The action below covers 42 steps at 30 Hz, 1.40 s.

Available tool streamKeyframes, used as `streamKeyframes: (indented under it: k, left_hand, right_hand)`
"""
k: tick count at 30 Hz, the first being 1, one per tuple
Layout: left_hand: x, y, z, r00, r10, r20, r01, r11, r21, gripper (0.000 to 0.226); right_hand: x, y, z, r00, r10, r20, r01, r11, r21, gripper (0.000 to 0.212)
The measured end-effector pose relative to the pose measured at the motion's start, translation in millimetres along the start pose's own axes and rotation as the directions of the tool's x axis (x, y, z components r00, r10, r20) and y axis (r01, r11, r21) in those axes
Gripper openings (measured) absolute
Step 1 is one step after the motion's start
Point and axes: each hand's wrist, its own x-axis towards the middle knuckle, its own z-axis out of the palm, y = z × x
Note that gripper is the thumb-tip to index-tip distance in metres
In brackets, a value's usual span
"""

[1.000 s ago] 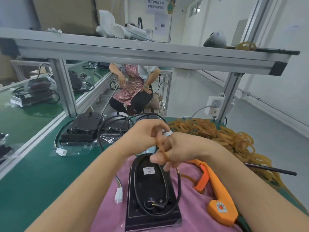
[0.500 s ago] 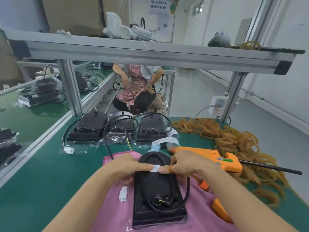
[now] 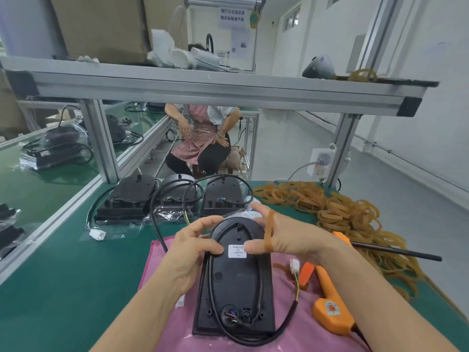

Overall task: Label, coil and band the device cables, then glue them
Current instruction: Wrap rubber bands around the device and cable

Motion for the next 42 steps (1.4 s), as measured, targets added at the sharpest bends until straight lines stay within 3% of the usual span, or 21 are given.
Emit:
streamKeyframes:
  k: [3,6,8,9,11,13,18,22,24,26,31,33,37,42]
  left_hand:
    - [-5.4,-1.0,9.1,0.999,0.036,0.035,-0.033,0.995,-0.092,0.054]
    - [-9.3,2.8,12.2,0.997,0.076,-0.004,-0.076,0.994,-0.075,0.048]
    - [-11.1,9.8,14.4,0.992,0.125,-0.008,-0.124,0.992,0.026,0.026]
    - [-11.4,14.9,17.9,0.983,0.184,0.002,-0.182,0.967,0.181,0.012]
    - [-9.3,24.1,27.5,0.954,0.288,0.082,-0.280,0.761,0.585,0.018]
    - [-3.5,33.5,38.5,0.938,0.301,0.172,-0.319,0.555,0.768,0.025]
    - [9.8,50.3,51.1,0.934,0.232,0.271,-0.339,0.338,0.878,0.018]
    - [13.6,53.3,66.3,0.863,0.424,0.273,-0.331,0.066,0.941,0.021]
    - [17.0,60.3,60.9,0.800,0.532,0.276,-0.332,0.010,0.943,0.025]
    - [21.0,66.2,43.9,0.792,0.574,0.207,-0.317,0.097,0.943,0.025]
    - [29.2,61.2,-5.6,0.885,0.458,-0.088,-0.228,0.589,0.775,0.032]
    - [23.3,51.3,-20.7,0.910,0.387,-0.151,-0.195,0.719,0.667,0.037]
    - [3.6,23.8,-36.3,0.974,0.149,-0.169,-0.063,0.900,0.430,0.047]
    - [-22.8,-17.9,-42.7,0.989,-0.146,0.030,0.130,0.944,0.303,0.041]
  right_hand:
    - [9.0,-13.3,2.1,0.998,-0.043,-0.035,0.035,0.979,-0.203,0.083]
    - [11.2,-17.3,6.8,0.997,-0.067,-0.034,0.055,0.959,-0.277,0.052]
    - [13.0,-17.1,11.2,0.997,-0.078,-0.022,0.068,0.952,-0.300,0.041]
    - [14.4,-18.0,13.1,0.996,-0.090,-0.015,0.080,0.943,-0.322,0.032]
    - [16.6,-19.0,16.3,0.995,-0.093,-0.024,0.079,0.936,-0.343,0.022]
    - [16.3,-17.4,17.2,0.994,-0.100,-0.042,0.082,0.946,-0.313,0.025]
    - [9.2,-16.7,14.0,0.991,-0.120,-0.065,0.092,0.938,-0.334,0.025]
    - [3.3,-20.9,13.9,0.987,-0.150,-0.063,0.121,0.937,-0.329,0.021]
    - [-3.8,-22.1,11.4,0.977,-0.188,-0.097,0.142,0.925,-0.354,0.024]
    - [-12.5,-20.8,8.4,0.968,-0.215,-0.129,0.160,0.925,-0.345,0.028]
    - [-23.5,-18.7,16.5,0.940,-0.318,-0.125,0.281,0.927,-0.247,0.042]
    - [-24.3,-19.6,19.6,0.927,-0.351,-0.134,0.312,0.918,-0.243,0.039]
    - [-24.6,-19.7,21.8,0.912,-0.382,-0.151,0.338,0.907,-0.251,0.034]
    - [-26.0,-12.4,18.0,0.909,-0.364,-0.204,0.329,0.926,-0.186,0.037]
